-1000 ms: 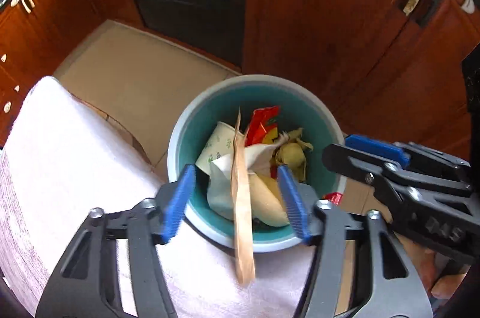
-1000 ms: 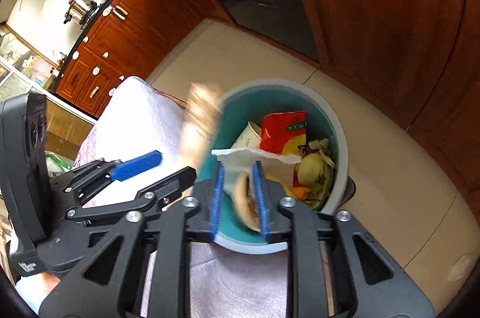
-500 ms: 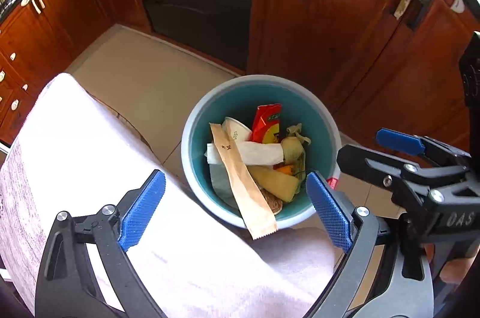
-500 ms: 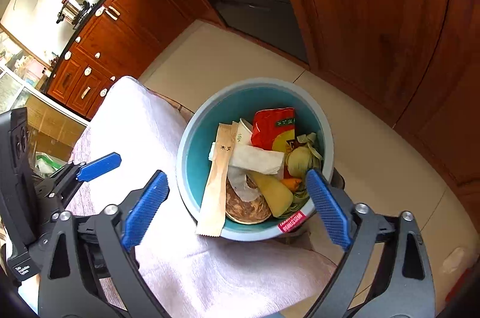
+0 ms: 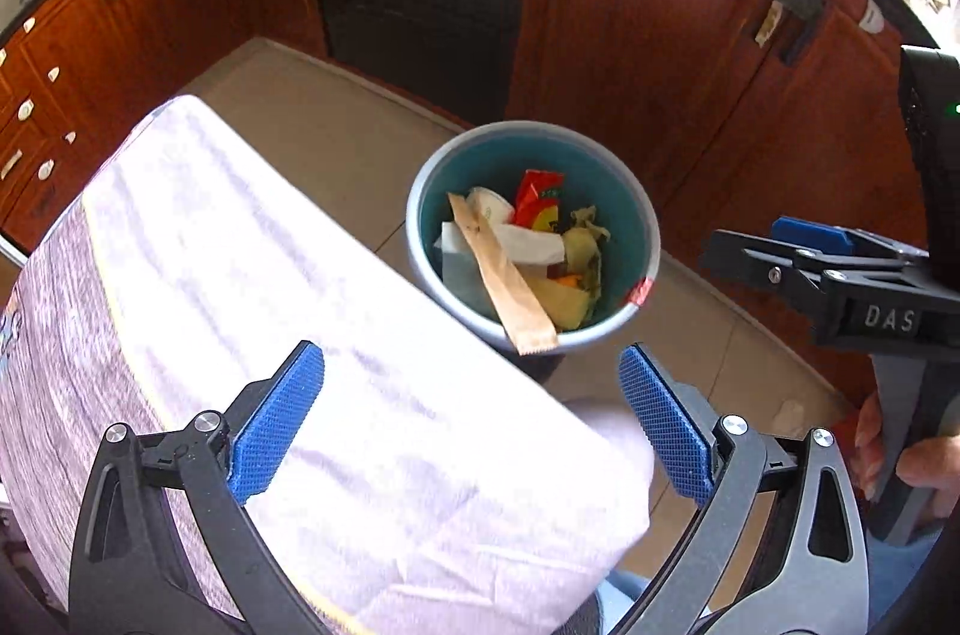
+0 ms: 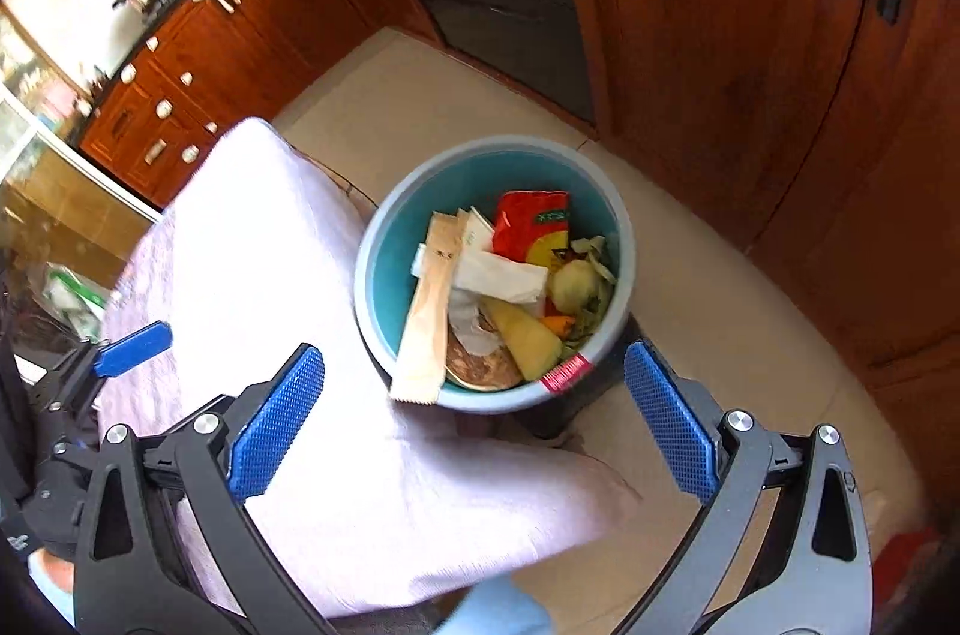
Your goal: Collect trash
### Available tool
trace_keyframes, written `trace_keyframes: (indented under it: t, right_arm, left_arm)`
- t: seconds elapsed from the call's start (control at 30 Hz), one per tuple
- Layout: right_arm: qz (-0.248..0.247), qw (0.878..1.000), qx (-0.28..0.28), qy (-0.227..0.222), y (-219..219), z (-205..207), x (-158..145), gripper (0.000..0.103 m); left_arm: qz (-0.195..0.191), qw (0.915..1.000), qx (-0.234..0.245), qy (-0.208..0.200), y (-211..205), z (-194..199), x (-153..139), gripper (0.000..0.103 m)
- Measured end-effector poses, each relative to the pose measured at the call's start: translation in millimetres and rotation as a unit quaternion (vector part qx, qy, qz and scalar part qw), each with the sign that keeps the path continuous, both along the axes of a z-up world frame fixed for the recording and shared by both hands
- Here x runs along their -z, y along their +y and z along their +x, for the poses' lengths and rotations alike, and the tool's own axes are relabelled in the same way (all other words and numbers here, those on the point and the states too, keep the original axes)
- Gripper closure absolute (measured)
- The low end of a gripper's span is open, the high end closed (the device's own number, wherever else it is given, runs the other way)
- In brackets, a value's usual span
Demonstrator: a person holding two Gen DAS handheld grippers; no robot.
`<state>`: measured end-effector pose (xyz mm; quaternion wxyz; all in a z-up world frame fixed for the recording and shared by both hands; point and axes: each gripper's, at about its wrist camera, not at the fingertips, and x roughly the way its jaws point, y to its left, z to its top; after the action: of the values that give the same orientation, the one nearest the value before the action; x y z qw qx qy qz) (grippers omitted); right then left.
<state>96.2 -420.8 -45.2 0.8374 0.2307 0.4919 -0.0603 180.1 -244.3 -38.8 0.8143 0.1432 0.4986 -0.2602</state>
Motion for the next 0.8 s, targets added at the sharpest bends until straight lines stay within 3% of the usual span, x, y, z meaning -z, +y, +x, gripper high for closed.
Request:
trace_keyframes:
  t: [0.3,0.8]
  right_arm:
    - [-0.083,0.996,-0.008,0.032,39,-30,-20,0.007]
    - [-0.129,0.991,-0.014,0.030,80,-77,-43,0.007]
  left_arm:
    - [-0.024,0.9988,-0.032,-0.028,50,-40,-18,0.004]
    - [-0.053,0.9945,-0.084,-0.032,102,-76,-21,0.004]
